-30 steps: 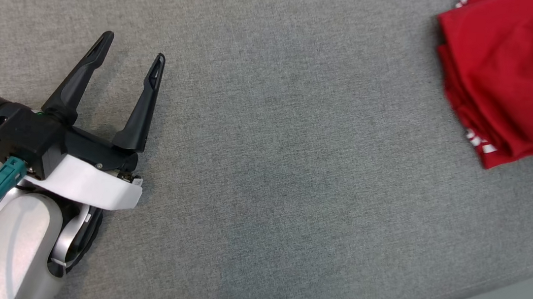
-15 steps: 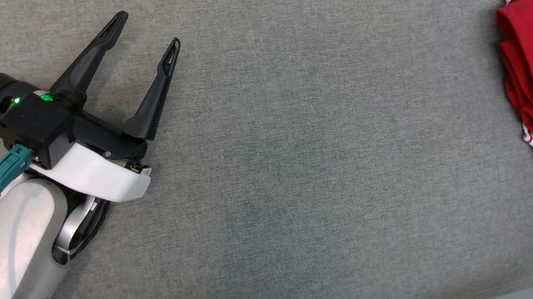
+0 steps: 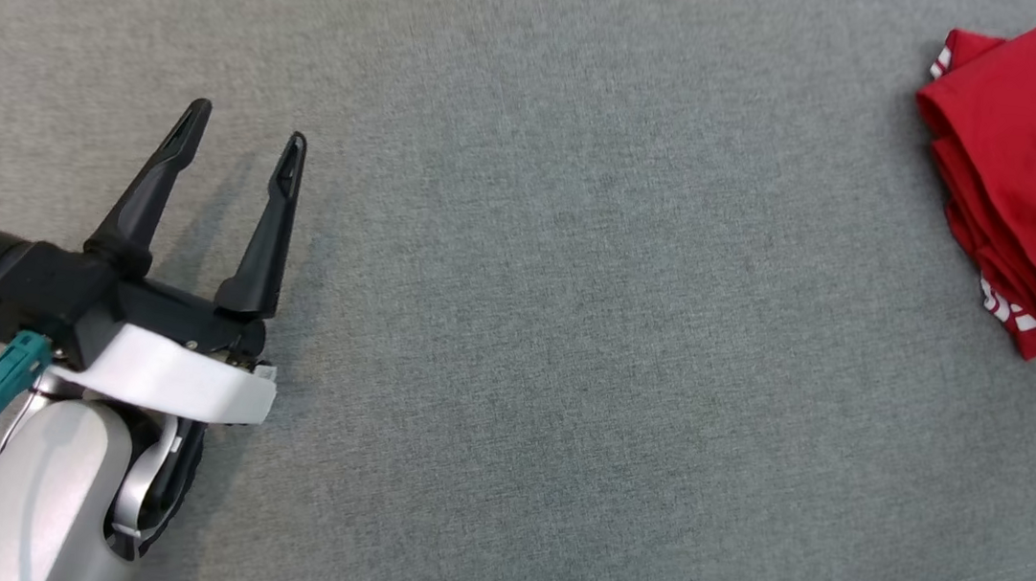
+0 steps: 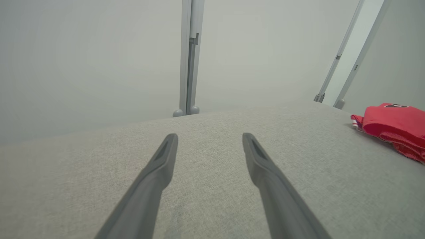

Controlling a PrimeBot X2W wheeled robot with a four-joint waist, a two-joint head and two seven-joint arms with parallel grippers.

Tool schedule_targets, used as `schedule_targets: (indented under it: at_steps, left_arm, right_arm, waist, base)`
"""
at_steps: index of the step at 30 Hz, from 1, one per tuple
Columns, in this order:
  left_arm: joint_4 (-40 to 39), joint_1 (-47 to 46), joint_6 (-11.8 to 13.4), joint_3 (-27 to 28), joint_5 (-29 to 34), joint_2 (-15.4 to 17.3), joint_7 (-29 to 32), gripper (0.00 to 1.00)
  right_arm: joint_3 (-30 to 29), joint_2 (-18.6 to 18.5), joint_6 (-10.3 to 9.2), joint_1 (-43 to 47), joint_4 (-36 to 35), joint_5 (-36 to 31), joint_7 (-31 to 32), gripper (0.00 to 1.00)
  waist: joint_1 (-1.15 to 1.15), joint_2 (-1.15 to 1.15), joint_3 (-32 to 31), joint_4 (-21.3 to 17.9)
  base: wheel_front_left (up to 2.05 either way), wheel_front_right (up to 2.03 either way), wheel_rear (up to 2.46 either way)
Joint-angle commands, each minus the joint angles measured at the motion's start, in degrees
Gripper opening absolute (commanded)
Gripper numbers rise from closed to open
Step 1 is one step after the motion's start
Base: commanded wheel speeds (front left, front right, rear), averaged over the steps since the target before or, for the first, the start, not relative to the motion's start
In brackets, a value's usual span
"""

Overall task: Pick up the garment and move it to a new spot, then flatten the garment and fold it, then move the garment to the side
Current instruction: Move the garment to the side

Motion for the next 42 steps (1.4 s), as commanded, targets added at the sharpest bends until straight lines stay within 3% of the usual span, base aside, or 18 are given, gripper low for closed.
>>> schedule_targets:
  at_steps: [1,5,9,14,26,42]
  left_arm:
    - [0.36,0.95,0.51,0.7,-0.74,0.18,-0.57,1.0]
    - [0.33,3.12,2.06,2.38,-1.84,-0.51,-1.64,1.0]
    - [-0.05,5.32,3.67,4.28,-2.82,-0.91,-2.36,1.0]
    - [-0.23,8.3,5.35,6.0,-3.81,-1.34,-2.86,1.0]
    - [0.11,16.53,6.82,7.29,-4.99,-0.92,-3.11,1.0]
    - [0.09,24.07,7.39,5.36,-4.61,0.97,-0.41,1.0]
  right_arm:
    - [-2.49,2.57,-0.02,3.35,-4.25,-0.33,-0.28,1.0]
    - [-6.72,10.23,-0.02,11.66,-18.41,-3.57,-0.2,1.0]
    - [-6.47,18.05,-0.02,18.85,-28.22,-5.89,-0.17,1.0]
    - [-3.65,22.56,-0.02,24.55,-34.27,-8.51,0.84,1.0]
    - [0.08,24.34,-0.02,33.78,-35.55,-11.17,3.96,1.0]
    - [-1.83,24.34,-0.02,42.92,-38.29,-13.31,7.9,1.0]
  waist:
    - [0.0,0.0,-2.98,1.12]
    - [0.0,0.0,-6.14,2.72]
    - [0.0,0.0,-9.06,4.67]
    - [0.0,0.0,-12.92,7.37]
    - [0.0,0.0,-22.02,12.18]
    - [0.0,0.0,-29.81,13.2]
  base:
    - [0.0,0.0,0.0]
    - [0.0,0.0,0.0]
    - [0.0,0.0,0.0]
    - [0.0,0.0,0.0]
    - [0.0,0.0,0.0]
    - [0.0,0.0,0.0]
